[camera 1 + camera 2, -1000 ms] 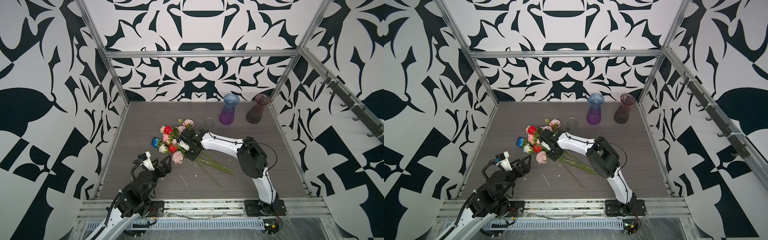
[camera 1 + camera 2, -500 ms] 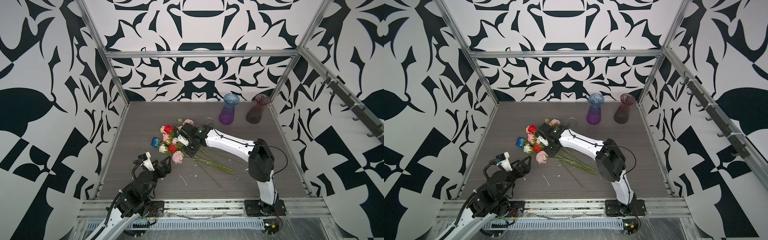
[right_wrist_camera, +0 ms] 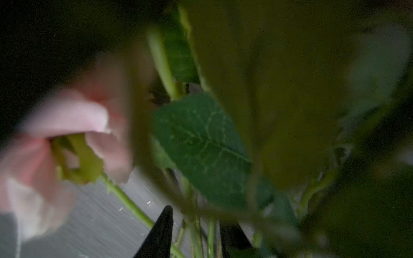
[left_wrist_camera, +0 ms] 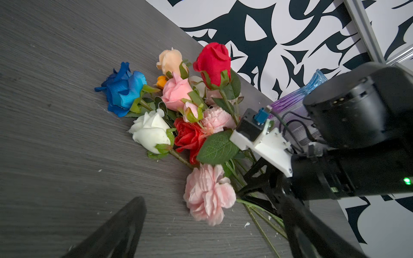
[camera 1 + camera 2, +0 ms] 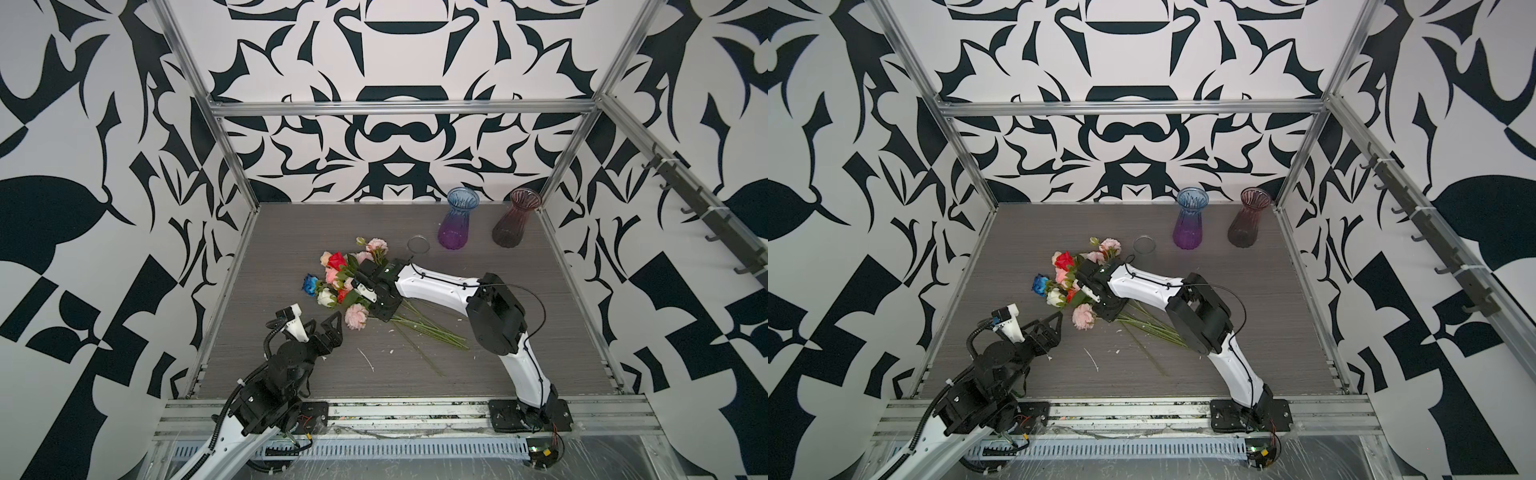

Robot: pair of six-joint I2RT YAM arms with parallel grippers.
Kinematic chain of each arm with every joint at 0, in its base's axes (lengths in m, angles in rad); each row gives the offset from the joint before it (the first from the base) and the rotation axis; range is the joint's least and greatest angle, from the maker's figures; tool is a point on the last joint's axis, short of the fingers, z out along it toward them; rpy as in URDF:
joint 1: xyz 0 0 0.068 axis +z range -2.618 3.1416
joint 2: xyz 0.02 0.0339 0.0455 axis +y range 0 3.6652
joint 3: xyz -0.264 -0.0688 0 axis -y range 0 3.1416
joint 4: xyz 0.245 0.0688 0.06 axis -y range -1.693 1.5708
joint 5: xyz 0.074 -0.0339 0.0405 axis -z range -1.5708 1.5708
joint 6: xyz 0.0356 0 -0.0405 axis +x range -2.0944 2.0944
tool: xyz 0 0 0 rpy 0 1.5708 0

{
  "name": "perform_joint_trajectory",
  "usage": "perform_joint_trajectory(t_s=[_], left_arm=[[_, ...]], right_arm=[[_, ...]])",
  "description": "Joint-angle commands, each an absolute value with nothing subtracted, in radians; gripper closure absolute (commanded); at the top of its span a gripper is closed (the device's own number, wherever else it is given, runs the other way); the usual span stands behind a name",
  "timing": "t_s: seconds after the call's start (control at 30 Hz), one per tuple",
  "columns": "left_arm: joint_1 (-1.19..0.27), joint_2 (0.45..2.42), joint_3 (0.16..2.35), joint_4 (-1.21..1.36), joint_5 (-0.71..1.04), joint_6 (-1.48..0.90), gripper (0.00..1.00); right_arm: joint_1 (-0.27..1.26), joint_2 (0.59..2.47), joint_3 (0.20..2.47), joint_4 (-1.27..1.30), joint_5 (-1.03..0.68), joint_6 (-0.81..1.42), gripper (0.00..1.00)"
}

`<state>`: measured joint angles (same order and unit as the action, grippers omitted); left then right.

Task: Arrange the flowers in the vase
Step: 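Close the right gripper around the stems of the pink roses, then lift the pink roses with the right gripper up over the clear vase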

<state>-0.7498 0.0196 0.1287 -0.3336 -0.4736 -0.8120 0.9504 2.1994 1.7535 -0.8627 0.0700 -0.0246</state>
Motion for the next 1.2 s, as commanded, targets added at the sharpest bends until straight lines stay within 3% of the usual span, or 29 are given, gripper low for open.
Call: perform_joint_trajectory(t_s=[0.0,0.07,0.1,0.87,1.03,1.17], left_arm=[[-0.746,0.006,0.162,-0.359,-0.483,-0.822,0.01],[-0.746,0.006,0.163,-0.359,-0.483,-0.821,0.00],[-0.746,0.006,0.163,-0.359,-0.482,-0.821,0.01],[-0.747,0.006,0.161,-0.359,-0.483,-0.821,0.00],[-0.746,0.006,0.161,-0.359,-0.483,-0.822,0.01],[-0.746,0.006,0.161,-0.360,-0.485,-0.824,0.01]], right_arm=[[0.948,2.177,1.794,-0.874,0.092,-0.021,0.77],[0.948,2.165,1.796,-0.872,0.089,-0.024,0.93],[0.948,2.154,1.799,-0.874,0.088,-0.026,0.96],[0.939,2.011,2.179,-1.041,-0.163,-0.056,1.00],[0.927,1.948,2.296,-0.959,-0.127,-0.011,1.00],[0.902,1.880,2.360,-0.851,0.002,0.002,1.00]])
